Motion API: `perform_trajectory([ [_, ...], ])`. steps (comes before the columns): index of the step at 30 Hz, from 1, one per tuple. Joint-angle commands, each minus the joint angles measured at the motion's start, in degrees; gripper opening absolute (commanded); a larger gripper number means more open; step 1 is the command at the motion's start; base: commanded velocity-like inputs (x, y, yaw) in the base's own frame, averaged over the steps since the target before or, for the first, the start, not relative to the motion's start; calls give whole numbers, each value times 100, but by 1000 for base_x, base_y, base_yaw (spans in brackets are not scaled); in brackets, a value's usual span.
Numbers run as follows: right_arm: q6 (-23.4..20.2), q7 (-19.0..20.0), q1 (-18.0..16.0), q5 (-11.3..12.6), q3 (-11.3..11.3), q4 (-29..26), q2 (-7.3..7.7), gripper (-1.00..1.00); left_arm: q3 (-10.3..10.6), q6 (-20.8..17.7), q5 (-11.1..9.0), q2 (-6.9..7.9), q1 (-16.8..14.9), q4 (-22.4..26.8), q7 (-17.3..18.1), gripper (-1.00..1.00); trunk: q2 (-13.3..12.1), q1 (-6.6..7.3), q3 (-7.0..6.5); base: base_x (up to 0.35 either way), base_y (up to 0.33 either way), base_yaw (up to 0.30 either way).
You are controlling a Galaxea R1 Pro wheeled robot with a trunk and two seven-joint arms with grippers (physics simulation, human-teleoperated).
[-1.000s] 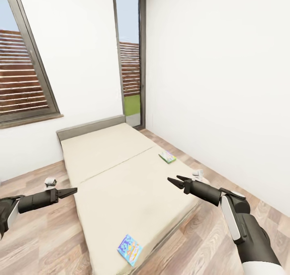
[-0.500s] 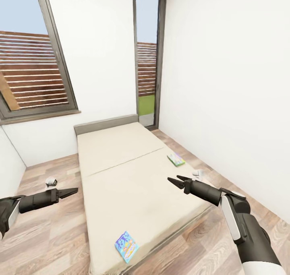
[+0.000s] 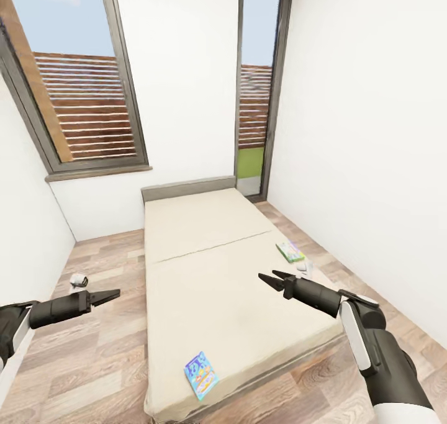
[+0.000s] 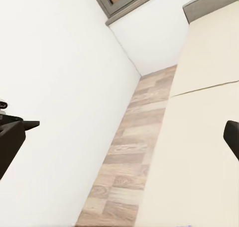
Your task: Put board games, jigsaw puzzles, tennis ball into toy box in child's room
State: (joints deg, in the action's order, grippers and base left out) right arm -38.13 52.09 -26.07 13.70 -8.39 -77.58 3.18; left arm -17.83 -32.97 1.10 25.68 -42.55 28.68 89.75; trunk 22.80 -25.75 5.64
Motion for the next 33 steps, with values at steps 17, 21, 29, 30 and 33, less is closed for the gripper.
perform_trajectory([
  [17, -37, 3, -3, 19, -5, 0, 5, 100, -4, -60, 13, -4, -8, -2, 25, 100, 12, -4, 13, 0, -6, 291],
  [21, -37, 3, -4, 19, -5, 3, 4, 100, -5, -60, 13, -5, -8, -2, 25, 100, 12, -4, 13, 0, 0, 291],
  [29, -37, 9, -4, 33, -5, 11, 7, 100, -2, -60, 13, -7, -8, -2, 25, 100, 12, -4, 13, -23, 0, 213],
  [30, -37, 10, -3, 39, -5, 12, 7, 100, -2, -64, 13, -9, -8, -2, 25, 100, 12, -4, 13, -114, 0, 59],
  [33, -37, 2, -3, 37, -5, 18, 5, 100, -2, -64, 13, -8, -8, -2, 25, 100, 12, -4, 13, -97, 0, 34],
])
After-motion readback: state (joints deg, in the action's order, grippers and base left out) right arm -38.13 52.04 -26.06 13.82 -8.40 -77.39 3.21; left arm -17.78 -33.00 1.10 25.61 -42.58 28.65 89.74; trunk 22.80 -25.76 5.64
